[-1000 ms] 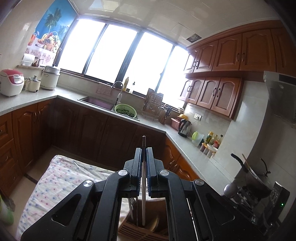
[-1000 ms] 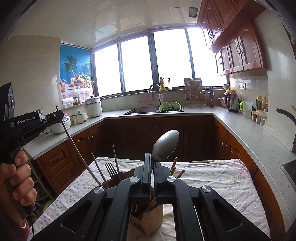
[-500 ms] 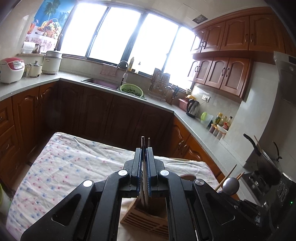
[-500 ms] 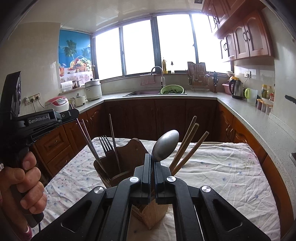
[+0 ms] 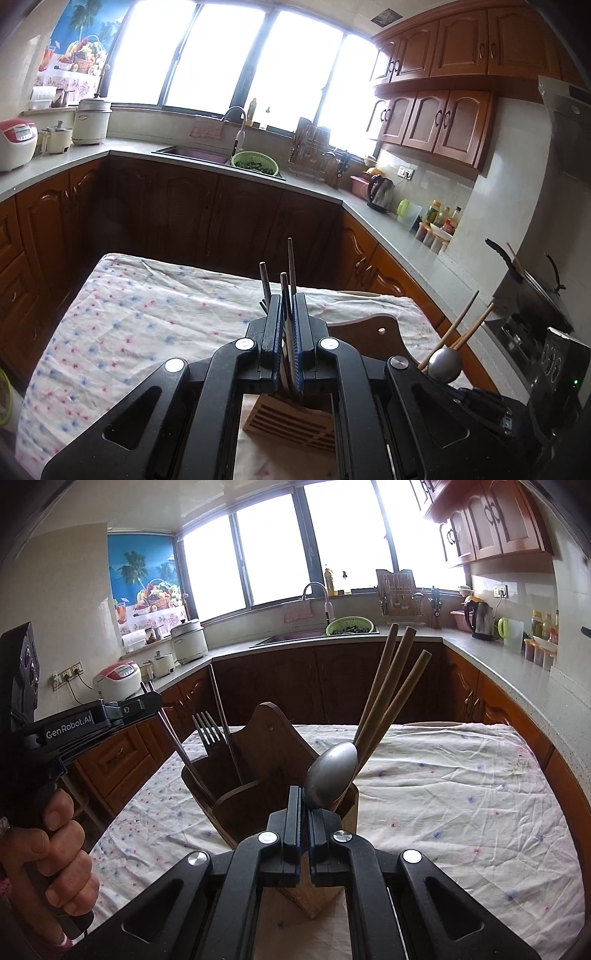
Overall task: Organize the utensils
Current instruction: 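Carry the spoon and metal chopstick up and lower them into the holder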
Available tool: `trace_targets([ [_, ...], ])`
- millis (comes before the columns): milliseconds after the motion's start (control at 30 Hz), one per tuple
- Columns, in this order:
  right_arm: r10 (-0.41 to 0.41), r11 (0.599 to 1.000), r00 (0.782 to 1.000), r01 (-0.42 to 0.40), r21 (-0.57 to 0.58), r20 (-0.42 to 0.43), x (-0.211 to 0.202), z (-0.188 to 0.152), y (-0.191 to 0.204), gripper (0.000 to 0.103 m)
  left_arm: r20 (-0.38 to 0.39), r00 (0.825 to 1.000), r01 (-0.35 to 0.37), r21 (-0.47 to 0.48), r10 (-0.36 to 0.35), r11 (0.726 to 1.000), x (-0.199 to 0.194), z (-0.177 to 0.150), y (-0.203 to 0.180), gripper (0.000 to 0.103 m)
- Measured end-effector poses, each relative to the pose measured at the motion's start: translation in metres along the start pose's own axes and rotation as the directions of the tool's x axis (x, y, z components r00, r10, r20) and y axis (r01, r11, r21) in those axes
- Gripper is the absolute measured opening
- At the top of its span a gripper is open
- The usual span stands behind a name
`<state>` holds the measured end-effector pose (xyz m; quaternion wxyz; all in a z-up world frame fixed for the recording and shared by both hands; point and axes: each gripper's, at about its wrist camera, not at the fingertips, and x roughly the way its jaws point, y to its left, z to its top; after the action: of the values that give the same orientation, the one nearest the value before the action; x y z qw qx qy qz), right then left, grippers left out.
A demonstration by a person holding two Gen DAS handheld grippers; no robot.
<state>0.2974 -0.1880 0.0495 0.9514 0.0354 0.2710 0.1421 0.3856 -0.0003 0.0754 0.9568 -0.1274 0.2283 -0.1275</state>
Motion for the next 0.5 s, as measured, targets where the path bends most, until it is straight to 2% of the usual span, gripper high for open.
trace_targets([
  [500,0.04,0.997,0.999,-0.039,0.06,-0.02,-0.0028,-0.0005,-0.0074,0.008,-0.017,1.0,-0.012,0.003,0.012,1.0,-0.0071,-0.0002,0.0004,0.005],
])
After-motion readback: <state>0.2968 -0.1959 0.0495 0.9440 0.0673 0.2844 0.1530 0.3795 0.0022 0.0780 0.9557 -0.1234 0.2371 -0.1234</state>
